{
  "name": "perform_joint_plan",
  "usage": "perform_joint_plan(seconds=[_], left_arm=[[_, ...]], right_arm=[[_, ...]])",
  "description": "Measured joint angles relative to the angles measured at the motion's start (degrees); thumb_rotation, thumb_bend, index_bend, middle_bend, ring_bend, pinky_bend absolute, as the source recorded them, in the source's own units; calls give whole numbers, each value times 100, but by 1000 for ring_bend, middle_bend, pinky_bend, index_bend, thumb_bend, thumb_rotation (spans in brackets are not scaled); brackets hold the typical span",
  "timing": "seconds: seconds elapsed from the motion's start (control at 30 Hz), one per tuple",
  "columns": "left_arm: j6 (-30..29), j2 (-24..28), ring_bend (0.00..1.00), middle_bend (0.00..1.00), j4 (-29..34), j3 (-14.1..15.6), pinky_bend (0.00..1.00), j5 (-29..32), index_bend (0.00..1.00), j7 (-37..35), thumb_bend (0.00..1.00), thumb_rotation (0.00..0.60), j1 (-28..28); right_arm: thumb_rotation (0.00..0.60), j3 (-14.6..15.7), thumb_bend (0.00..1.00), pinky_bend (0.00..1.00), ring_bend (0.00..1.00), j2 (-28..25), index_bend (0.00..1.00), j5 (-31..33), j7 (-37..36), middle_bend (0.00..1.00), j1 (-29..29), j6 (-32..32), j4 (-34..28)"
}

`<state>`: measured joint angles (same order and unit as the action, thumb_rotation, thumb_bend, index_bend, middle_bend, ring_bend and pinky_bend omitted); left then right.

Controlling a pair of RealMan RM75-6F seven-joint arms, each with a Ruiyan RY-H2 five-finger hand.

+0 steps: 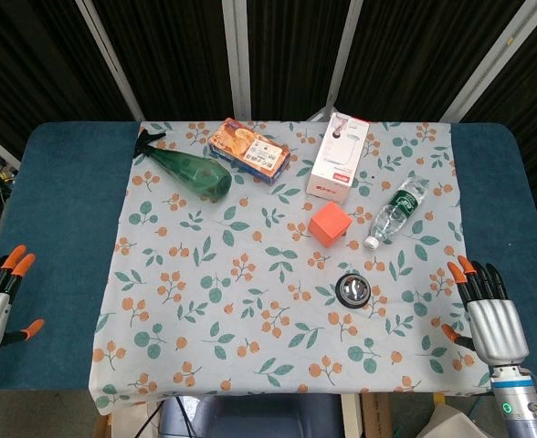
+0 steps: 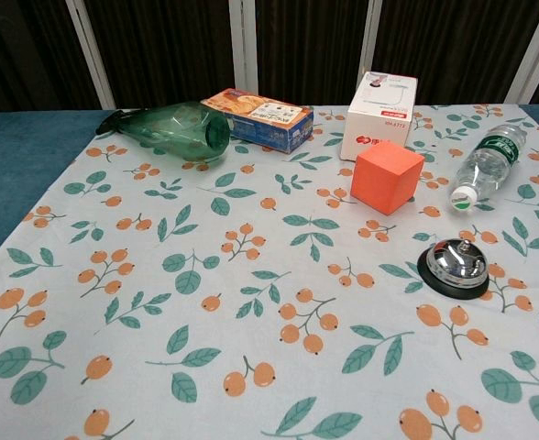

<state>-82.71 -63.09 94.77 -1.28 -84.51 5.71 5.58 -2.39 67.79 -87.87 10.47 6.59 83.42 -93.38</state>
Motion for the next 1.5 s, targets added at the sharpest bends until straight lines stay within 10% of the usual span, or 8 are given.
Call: perform_joint_plan(seconds=[1.33,1.5], left_arm=[[-41,8,0,0,31,9,0,-41,0,3,13,600,-20],[-69,-14,0,0,21,12,0,-62,0,34,13,600,-26]], right_arm=[[600,103,186,0,0,122,0,-98,87,0,112,-288,-126],[600,32,494,0,0,357,0,5,261,0,315,-607,-151]])
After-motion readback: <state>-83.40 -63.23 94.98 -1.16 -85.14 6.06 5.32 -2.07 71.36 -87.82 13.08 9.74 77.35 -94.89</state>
